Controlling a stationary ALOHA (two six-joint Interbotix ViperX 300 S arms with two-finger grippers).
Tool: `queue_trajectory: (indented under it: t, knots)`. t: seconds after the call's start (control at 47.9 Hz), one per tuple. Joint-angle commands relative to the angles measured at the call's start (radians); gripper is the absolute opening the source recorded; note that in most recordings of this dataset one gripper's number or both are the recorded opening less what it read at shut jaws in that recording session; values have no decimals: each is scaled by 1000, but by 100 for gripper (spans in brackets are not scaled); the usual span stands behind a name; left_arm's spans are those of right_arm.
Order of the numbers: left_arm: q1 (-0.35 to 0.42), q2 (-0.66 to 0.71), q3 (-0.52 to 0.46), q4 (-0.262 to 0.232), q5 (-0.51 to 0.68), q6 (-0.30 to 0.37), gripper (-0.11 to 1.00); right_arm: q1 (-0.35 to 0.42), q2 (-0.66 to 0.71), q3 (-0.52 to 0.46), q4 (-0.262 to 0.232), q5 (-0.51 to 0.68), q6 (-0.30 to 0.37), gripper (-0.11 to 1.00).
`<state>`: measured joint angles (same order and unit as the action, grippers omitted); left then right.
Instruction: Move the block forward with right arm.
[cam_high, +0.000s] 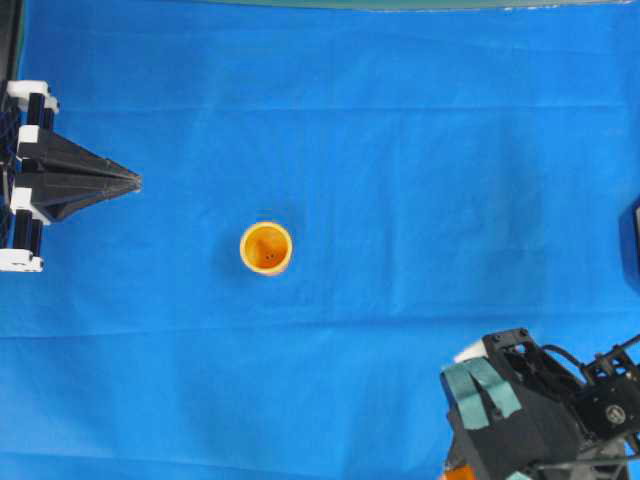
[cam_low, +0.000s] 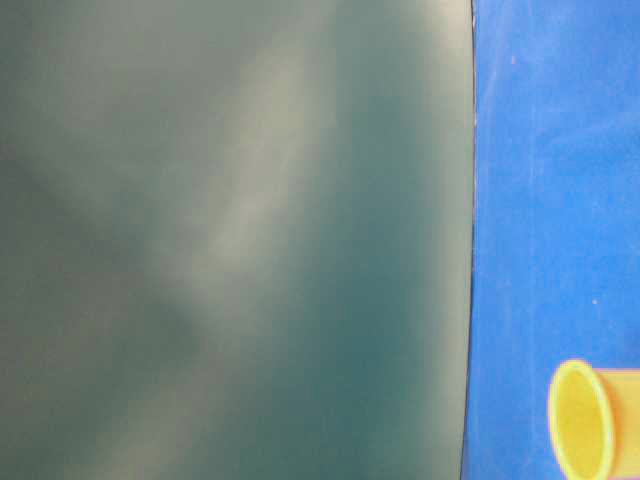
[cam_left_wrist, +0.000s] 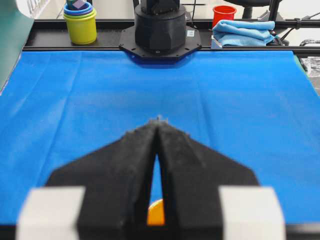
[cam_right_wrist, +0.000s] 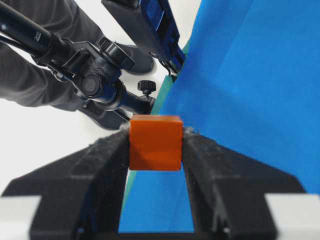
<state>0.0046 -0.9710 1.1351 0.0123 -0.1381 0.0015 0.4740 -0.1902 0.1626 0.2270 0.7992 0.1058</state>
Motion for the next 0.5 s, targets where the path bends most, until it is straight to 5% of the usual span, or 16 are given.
queue_trajectory:
  t: [0.0, 0.48]
  knots:
    - [3, 5, -31, 3, -6, -2, 0, 9, -8, -31, 5, -12, -2, 41]
    - [3, 5, -31, 2, -6, -2, 0, 17, -5, -35, 6, -32, -2, 41]
